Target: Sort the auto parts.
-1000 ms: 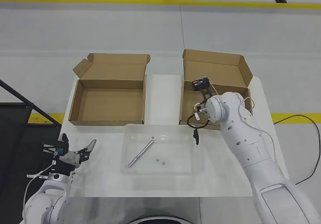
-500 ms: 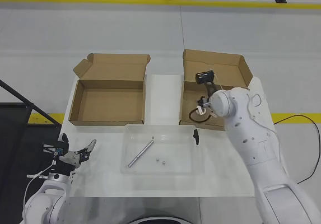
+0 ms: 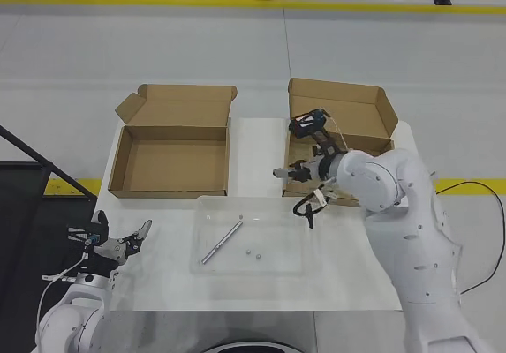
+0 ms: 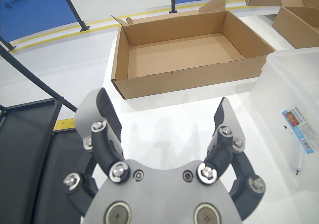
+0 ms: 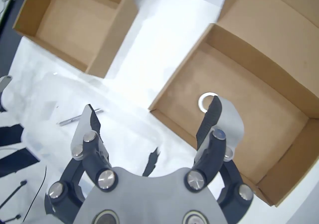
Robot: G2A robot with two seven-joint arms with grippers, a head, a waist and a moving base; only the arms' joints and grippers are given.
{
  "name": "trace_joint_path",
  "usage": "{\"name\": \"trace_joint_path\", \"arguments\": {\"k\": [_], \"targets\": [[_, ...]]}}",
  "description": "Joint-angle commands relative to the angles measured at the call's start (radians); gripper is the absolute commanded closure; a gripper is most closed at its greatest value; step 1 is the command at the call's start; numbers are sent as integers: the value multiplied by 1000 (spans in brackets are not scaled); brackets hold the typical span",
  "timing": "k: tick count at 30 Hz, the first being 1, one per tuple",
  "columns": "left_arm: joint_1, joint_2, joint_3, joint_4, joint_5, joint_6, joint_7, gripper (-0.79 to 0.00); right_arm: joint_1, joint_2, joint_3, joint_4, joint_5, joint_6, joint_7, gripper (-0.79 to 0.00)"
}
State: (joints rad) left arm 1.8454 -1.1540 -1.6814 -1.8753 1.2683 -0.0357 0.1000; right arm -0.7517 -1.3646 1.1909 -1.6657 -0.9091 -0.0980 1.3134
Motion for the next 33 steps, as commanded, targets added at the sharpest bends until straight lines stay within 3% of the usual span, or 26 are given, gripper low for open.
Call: {"name": "trace_joint_path", "arguments": {"k": [1, 16, 24, 30, 33], "targets": [[0, 0, 0, 0, 0, 0, 0, -785, -5, 1, -9, -48, 64, -18, 52, -785], [0, 0, 0, 0, 0, 0, 0, -785, -19, 3, -17, -60, 70, -30, 50, -785], [0, 0, 0, 0, 0, 0, 0, -785, 4, -1, -196, -130, -12, -93, 172, -785], [0, 0, 0, 0, 0, 0, 0, -785, 32, -12, -327, -108, -18, -97, 223, -622], [0, 0, 0, 0, 0, 0, 0, -785, 47, -16, -393, -66, -47, -67, 223, -505]]}}
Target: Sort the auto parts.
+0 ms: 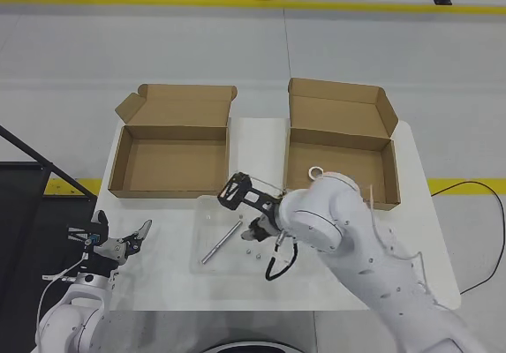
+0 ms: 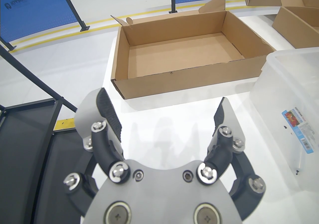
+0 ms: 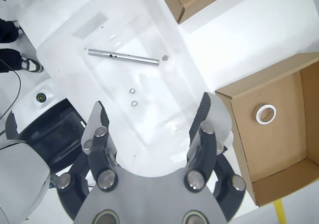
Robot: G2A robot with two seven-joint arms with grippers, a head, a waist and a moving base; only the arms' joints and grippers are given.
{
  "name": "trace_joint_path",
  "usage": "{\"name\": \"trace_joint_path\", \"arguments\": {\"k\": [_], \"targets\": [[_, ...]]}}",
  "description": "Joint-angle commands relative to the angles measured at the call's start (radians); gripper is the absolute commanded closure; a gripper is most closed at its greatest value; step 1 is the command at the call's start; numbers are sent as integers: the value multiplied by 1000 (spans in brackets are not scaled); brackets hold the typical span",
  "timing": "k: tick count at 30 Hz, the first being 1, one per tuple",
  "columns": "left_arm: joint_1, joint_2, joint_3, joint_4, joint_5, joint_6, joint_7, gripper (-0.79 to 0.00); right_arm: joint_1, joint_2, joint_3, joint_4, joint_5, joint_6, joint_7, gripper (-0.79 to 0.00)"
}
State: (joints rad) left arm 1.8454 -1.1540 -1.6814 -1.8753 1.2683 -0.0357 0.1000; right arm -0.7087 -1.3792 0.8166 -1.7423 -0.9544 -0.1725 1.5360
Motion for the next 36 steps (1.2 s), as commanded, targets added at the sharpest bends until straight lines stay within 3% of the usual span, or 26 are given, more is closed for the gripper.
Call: {"name": "trace_joint_path", "arguments": {"k": [1, 6, 15, 18, 20, 28, 36], "targets": [[0, 0, 0, 0, 0, 0, 0, -785, 11, -4, -40, 23, 7, 5, 0, -477], [0, 0, 0, 0, 0, 0, 0, -785, 42, -13, -126, 102, 30, 12, 0, -363], [0, 0, 0, 0, 0, 0, 0, -785, 71, -20, -229, 176, 64, 19, 0, -363], [0, 0, 0, 0, 0, 0, 0, -785, 85, -26, -262, 198, 45, 39, 0, -443], [0, 0, 0, 0, 0, 0, 0, -785, 94, -31, -277, 206, 44, 52, 0, -391], [0, 0, 0, 0, 0, 0, 0, -785, 123, -56, -320, 275, 56, 60, 0, -305], [0, 0, 0, 0, 0, 0, 0, -785, 145, -83, -341, 347, 76, 50, -8, -277]]}}
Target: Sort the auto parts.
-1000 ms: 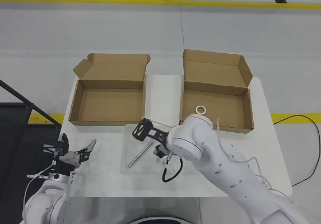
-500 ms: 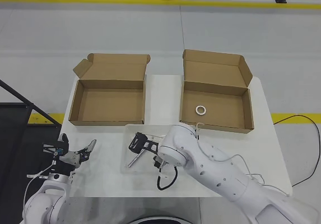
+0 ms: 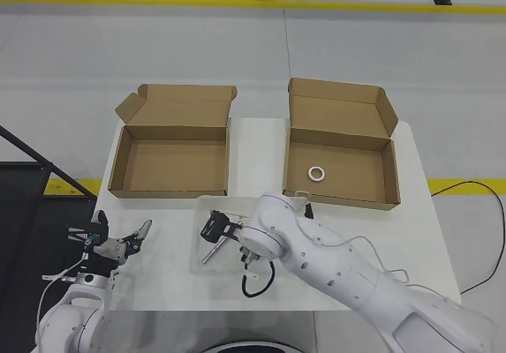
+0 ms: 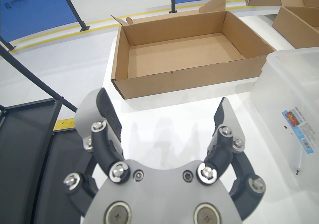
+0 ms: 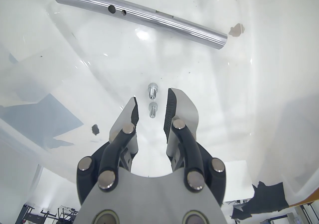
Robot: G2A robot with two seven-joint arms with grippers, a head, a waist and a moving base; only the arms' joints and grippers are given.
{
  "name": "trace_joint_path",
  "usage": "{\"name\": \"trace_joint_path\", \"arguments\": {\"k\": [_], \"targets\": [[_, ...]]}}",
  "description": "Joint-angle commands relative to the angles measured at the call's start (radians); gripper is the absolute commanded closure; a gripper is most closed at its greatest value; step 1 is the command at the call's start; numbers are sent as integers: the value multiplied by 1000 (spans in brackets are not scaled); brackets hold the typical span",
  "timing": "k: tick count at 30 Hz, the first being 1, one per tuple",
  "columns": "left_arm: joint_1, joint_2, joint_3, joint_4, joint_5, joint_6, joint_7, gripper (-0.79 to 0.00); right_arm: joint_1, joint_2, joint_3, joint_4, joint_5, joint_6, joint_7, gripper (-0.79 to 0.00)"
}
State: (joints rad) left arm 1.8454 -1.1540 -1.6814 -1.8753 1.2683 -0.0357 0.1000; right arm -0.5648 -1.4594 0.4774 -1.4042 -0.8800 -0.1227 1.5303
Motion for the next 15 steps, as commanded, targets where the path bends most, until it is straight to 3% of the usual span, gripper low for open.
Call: {"name": "trace_joint_path", "arguments": {"k": [1, 9, 13, 15], "targets": [[0, 0, 0, 0, 0, 0, 0, -785, 2, -5, -4, 17, 2, 1, -5, -277], [0, 0, 0, 0, 0, 0, 0, -785, 5, -25, -17, 70, -1, 10, -14, -219], [0, 0, 0, 0, 0, 0, 0, -785, 6, -32, -20, 86, -3, 8, -16, 0], [0, 0, 0, 0, 0, 0, 0, -785, 6, -35, -18, 90, -4, 10, -18, 0]]}}
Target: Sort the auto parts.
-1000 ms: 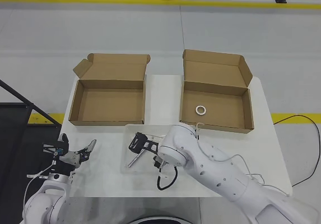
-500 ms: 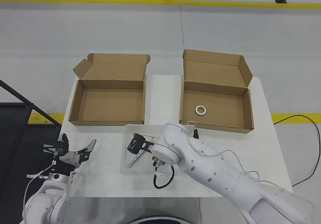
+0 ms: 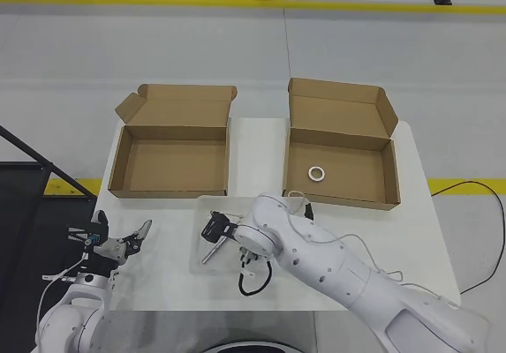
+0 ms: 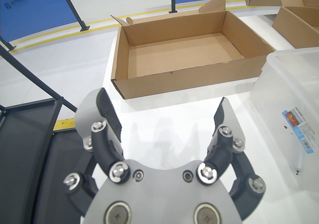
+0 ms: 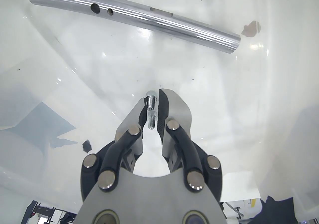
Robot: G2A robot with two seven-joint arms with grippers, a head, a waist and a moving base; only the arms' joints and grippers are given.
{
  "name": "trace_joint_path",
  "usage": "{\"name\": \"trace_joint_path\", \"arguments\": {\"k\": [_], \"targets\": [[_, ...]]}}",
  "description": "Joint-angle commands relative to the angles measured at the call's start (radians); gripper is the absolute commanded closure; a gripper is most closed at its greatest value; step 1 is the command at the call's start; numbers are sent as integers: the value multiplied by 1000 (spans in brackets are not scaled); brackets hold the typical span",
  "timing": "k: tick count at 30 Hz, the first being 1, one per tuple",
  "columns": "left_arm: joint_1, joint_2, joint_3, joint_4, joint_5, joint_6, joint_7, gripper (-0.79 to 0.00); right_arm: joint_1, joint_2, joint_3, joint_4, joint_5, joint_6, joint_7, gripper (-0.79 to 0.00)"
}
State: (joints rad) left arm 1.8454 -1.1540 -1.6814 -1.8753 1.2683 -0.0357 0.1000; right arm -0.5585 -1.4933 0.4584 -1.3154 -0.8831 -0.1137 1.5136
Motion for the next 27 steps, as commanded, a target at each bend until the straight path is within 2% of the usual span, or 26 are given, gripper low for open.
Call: {"name": "trace_joint_path", "arguments": {"k": [1, 5, 10, 19, 27], "targets": [[0, 0, 0, 0, 0, 0, 0, -785, 1, -2, 5, -1, -1, 1, -4, 0], [0, 0, 0, 0, 0, 0, 0, -785, -3, 8, 55, -40, 6, 2, -47, 0], [0, 0, 0, 0, 0, 0, 0, -785, -62, 50, 190, -122, 21, -25, -153, 0], [0, 0, 0, 0, 0, 0, 0, -785, -290, 151, 555, -393, 96, -200, -353, 0], [0, 0, 0, 0, 0, 0, 0, -785, -451, 196, 796, -596, 169, -310, -538, 0]]}}
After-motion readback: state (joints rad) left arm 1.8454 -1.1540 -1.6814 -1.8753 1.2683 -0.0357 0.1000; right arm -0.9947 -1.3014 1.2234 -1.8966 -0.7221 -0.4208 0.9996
